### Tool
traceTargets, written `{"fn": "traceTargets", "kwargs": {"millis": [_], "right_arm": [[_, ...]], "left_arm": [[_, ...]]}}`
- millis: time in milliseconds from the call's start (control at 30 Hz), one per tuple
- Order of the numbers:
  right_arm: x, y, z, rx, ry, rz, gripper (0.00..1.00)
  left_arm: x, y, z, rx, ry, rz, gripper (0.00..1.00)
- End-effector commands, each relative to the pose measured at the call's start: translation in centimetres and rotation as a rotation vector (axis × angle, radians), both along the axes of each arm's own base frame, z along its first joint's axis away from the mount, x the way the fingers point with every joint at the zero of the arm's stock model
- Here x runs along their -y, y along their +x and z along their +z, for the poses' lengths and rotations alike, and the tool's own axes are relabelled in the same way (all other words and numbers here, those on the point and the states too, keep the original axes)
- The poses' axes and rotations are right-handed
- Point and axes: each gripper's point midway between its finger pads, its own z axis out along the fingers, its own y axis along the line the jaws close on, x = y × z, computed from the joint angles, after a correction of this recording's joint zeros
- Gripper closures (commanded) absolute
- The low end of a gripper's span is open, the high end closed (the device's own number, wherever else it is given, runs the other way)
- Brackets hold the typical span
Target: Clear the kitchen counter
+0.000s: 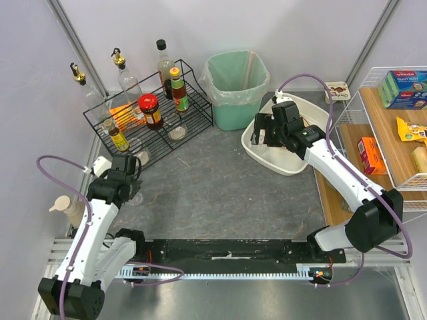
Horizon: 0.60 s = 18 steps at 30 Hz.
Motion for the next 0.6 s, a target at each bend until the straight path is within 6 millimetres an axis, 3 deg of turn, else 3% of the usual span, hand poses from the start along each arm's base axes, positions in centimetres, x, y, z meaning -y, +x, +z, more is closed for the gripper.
{"fn": "traceTargets", "kwargs": {"millis": [0, 133, 267, 467, 567], "right_arm": [[-1.5, 0.6, 1.5, 0.032, 0.041, 0.084, 0.02], [-2.7, 0.2, 1.0, 0.015, 0.064, 0.134, 0.02], [-5.9, -1.0, 1.3, 0.010, 0.142, 0.245, 0.02], [-13.1, -4.2, 3.3, 0.011, 0.370, 0.419, 0.02], [-17.0, -6.3, 6.2, 0.054, 0.502, 0.533, 0.02]], "left_arm": [[3.8, 2.1, 4.4, 0.131, -0.017, -0.267, 0.98], [6.0, 2.3, 7.4, 0.180, 0.018, -0.371, 0.98], [9.5, 3.4, 10.1, 0.240, 0.013, -0.535, 0.98], [15.8, 6.0, 15.9, 0.452, -0.042, -0.874, 0.98], [18.5, 6.4, 19.9, 0.617, -0.030, -1.067, 0.99]]}}
